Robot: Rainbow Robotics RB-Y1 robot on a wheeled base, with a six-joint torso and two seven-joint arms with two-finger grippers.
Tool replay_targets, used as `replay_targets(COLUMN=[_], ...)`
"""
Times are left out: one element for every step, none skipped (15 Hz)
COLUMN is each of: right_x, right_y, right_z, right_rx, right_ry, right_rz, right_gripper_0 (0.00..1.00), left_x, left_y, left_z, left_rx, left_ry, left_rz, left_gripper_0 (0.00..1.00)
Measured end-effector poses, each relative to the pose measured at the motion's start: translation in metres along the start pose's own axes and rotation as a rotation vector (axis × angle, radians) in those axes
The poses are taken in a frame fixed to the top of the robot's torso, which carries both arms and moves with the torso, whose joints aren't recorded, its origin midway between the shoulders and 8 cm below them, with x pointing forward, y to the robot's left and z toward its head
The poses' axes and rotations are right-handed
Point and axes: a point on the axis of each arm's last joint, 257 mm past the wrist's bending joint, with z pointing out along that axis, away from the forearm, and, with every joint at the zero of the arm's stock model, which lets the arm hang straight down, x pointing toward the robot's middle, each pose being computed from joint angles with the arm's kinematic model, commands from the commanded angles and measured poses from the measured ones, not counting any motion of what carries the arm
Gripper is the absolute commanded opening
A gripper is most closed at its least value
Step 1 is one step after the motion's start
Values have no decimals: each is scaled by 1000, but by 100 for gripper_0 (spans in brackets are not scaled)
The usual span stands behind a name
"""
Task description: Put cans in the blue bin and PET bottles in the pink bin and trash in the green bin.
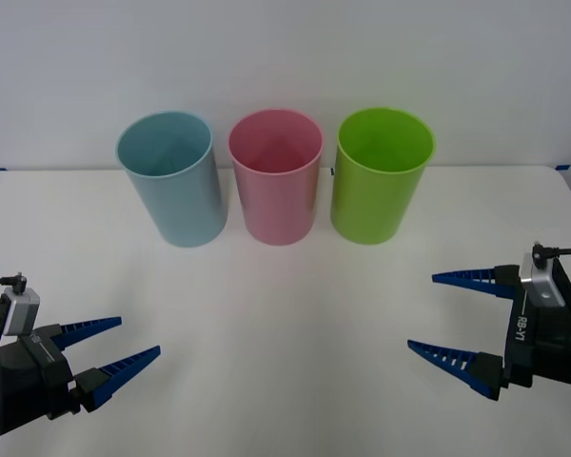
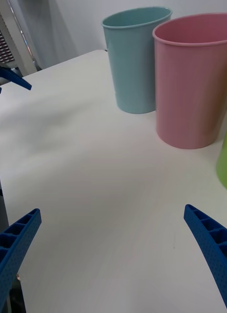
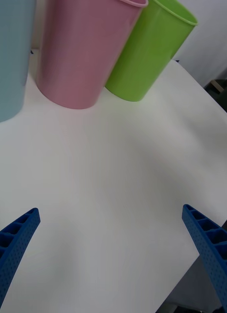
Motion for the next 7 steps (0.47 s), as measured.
replay_targets(right_x=[3,5,8,10,12,14,14], right_y=[0,0,1,2,3,4,4], right_z=[-1,-1,-2,-3,-3,-3,-3], right_rx=[-3,-6,-7,-7,-10,-13,-14], right_ry=[7,13,17,21,27,31,31], right_rz=[-2,-4,-3,-1,1,3,4], right_gripper_0=[100,100,100,100,100,100,100], left_x=[0,0,0,0,0,0,0], left_y=[0,0,0,0,0,0,0], left_z=[0,0,0,0,0,0,0], left_rx=[0,0,0,0,0,0,0], left_ry=[0,0,0,0,0,0,0], left_rz=[0,0,0,0,0,0,0], left_gripper_0=[100,100,100,100,100,100,100])
